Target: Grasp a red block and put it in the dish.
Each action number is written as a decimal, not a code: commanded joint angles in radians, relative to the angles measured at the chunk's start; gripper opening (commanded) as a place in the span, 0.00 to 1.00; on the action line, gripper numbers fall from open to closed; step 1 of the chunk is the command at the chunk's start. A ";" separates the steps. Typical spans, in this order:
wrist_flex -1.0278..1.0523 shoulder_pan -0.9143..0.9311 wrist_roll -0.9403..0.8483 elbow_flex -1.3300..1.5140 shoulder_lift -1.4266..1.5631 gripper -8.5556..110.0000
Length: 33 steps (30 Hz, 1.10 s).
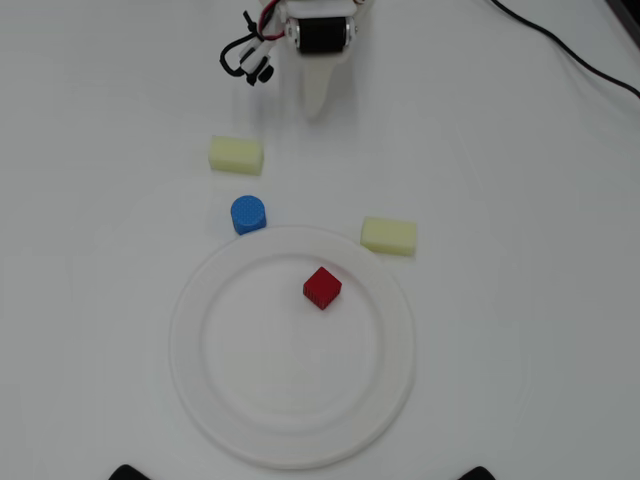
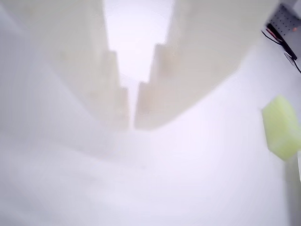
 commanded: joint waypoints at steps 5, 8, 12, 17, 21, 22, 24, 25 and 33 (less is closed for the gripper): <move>0.044 0.032 0.054 0.170 0.543 0.07; 0.044 0.031 0.057 0.170 0.543 0.07; 0.044 0.031 0.055 0.170 0.543 0.07; 0.044 0.031 0.055 0.170 0.543 0.07; 0.044 0.031 0.055 0.170 0.543 0.07; 0.044 0.031 0.055 0.170 0.543 0.07; 0.044 0.031 0.055 0.170 0.543 0.07; 0.044 0.031 0.055 0.170 0.543 0.07; 0.044 0.031 0.055 0.170 0.543 0.07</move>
